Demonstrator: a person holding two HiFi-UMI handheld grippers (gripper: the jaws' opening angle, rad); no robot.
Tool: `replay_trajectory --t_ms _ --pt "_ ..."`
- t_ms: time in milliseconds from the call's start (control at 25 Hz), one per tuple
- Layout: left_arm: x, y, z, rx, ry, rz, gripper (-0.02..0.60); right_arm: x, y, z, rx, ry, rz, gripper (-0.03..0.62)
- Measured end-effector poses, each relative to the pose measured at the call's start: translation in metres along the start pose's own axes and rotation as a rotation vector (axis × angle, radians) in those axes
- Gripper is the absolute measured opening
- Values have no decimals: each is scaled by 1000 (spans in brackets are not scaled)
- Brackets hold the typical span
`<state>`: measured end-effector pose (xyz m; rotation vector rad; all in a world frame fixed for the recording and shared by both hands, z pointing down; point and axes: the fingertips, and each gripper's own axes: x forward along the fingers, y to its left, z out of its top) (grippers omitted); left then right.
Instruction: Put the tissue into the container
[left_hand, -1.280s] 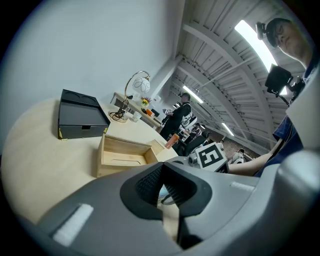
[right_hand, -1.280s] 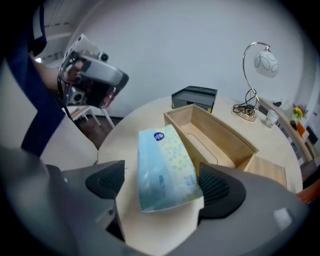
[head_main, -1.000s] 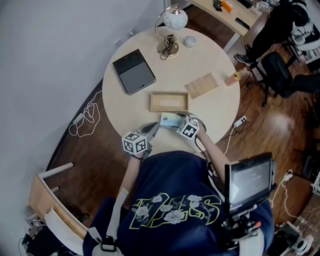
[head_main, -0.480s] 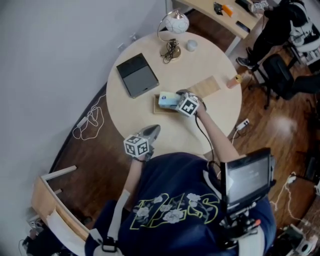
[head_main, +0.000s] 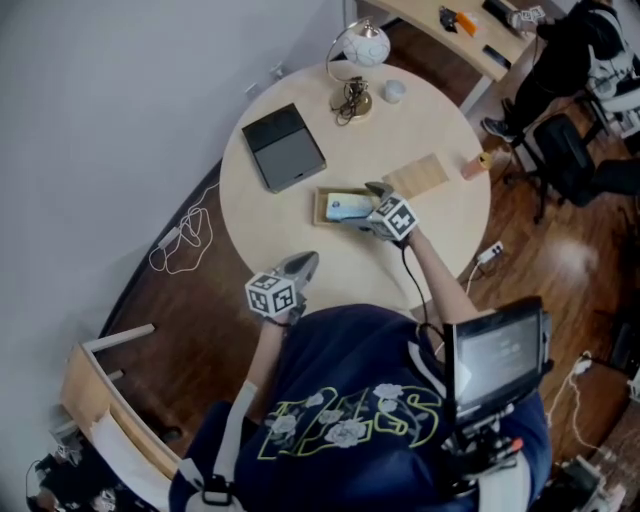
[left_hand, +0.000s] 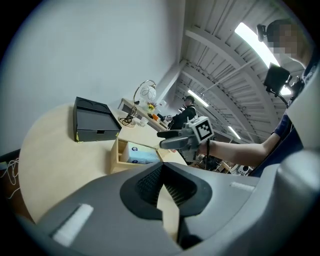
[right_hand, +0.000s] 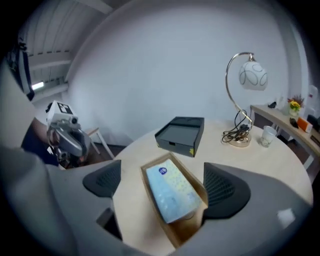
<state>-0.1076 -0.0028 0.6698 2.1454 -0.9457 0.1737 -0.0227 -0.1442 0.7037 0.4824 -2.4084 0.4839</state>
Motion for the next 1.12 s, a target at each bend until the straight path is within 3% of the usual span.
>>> replay_trajectory --t_ms 40,80,160,240,400,600,800,1120 --pt "0 0 -2 -2 2 1 5 -17 9 9 23 -55 -1 498" --pt "0 0 -2 -4 3 1 6 -33 16 13 58 -105 -15 406" --pt "0 -7 4 -1 -4 4 6 -60 24 8 163 -178 -95 4" --pt "4 -20 16 21 -15 -8 5 -70 37 -12 266 -213 -106 -5" --pt "27 -48 32 84 -4 -87 5 -63 74 -47 410 -242 17 -5" --pt "42 -56 30 95 29 -121 5 -47 89 -74 367 -146 15 -5" --pt "51 -56 21 111 70 -141 5 -54 84 -63 353 -181 16 -5" --pt "41 -50 26 115 67 -150 5 -45 89 -69 321 -196 26 -5"
